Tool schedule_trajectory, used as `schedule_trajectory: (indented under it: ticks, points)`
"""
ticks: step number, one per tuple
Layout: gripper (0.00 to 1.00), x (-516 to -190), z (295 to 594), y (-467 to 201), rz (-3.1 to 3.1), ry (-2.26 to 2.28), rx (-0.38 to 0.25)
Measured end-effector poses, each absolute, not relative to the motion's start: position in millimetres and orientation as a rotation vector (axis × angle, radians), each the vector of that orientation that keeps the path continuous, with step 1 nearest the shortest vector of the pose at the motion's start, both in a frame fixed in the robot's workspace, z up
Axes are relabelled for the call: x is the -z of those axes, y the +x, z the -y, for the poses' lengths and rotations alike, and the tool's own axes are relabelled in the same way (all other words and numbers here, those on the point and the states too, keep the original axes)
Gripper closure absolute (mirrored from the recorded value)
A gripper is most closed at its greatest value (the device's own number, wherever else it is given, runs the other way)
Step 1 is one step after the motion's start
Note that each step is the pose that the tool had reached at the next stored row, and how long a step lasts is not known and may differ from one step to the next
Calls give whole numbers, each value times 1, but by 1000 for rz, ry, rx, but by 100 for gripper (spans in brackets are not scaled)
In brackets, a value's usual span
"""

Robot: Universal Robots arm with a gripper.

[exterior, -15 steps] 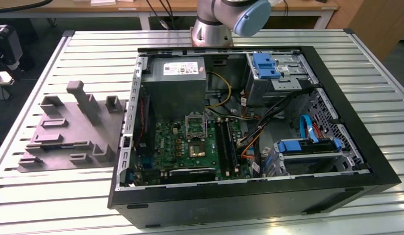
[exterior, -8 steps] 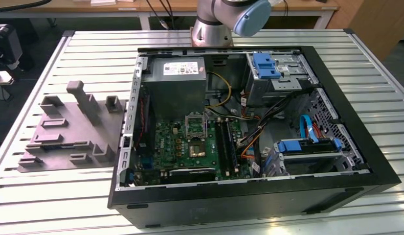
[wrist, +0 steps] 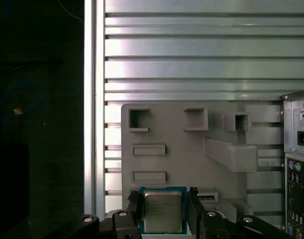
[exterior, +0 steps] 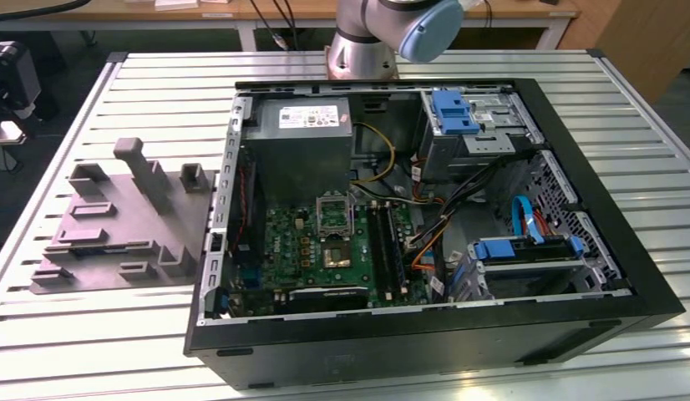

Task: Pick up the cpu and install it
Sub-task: 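Pick up the cpu and move it towards the insertion slot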

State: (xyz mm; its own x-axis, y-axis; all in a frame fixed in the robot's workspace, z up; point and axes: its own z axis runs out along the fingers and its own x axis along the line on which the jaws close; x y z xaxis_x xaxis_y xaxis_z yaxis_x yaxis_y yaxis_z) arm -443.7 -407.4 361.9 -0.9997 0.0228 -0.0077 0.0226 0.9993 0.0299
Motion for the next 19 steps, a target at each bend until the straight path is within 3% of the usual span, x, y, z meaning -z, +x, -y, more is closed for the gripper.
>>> schedule_trajectory:
  ticks: [19]
  points:
    - [53,-384,407,-444,-3133,36,-47]
